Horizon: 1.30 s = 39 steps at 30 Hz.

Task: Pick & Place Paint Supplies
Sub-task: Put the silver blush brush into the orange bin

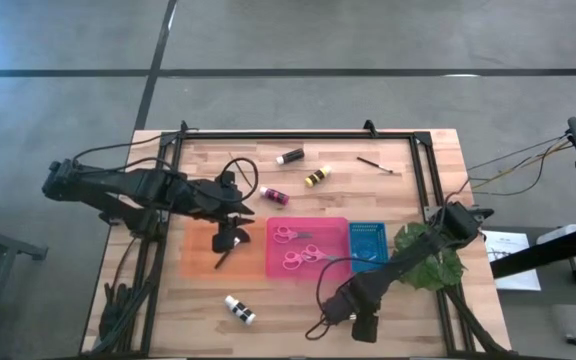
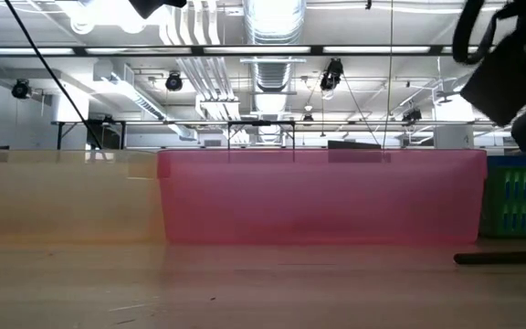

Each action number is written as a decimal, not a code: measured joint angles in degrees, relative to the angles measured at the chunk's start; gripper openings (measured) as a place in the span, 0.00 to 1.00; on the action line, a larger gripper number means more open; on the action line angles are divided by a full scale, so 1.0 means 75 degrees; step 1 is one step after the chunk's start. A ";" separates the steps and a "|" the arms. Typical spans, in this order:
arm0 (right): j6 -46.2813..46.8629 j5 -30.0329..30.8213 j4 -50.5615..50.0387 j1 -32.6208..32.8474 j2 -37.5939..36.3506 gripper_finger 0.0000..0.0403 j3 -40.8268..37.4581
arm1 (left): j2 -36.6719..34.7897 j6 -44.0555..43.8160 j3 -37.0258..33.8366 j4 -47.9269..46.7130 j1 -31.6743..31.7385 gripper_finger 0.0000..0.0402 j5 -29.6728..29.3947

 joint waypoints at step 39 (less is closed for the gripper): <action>0.0184 -0.0038 0.1225 0.0130 -0.0047 0.03 -0.0734 | -0.0006 -0.0020 0.0361 -0.0323 0.0235 0.25 0.0000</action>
